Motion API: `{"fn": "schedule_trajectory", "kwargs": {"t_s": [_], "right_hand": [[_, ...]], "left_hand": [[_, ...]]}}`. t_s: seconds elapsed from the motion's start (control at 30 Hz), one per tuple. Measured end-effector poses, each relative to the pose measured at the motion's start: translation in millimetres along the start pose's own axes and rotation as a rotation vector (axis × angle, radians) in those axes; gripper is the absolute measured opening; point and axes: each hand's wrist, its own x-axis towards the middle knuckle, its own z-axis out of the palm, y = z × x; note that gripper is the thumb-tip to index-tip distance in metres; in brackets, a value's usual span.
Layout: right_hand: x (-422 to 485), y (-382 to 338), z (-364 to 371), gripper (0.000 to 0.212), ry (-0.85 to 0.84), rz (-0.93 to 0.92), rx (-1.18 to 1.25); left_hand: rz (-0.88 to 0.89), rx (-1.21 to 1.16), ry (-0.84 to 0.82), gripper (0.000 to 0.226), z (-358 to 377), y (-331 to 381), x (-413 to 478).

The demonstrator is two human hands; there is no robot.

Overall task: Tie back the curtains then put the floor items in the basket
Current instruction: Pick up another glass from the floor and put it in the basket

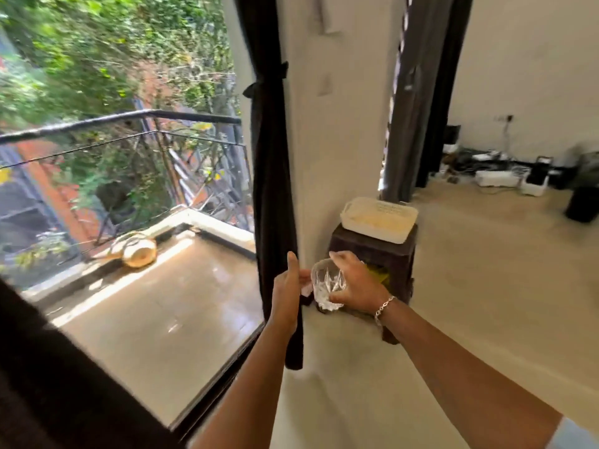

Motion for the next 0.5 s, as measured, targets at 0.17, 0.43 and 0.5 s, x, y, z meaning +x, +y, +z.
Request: {"fn": "schedule_trajectory", "kwargs": {"t_s": [0.17,0.43,0.5], "right_hand": [[70.6,56.3,-27.8,0.087,0.044,0.099,0.058],[149.4,135.8,-48.8,0.089,0.116,0.207,0.101],[167.8,156.8,-51.4,0.087,0.114,0.222,0.111]], "left_hand": [[-0.049,-0.01,-0.148,0.067,42.7,14.4,95.8],[-0.066,0.088,-0.323,0.072,104.4,9.8,212.5],[-0.071,0.109,-0.368,0.076,118.8,4.9,237.0]]}}
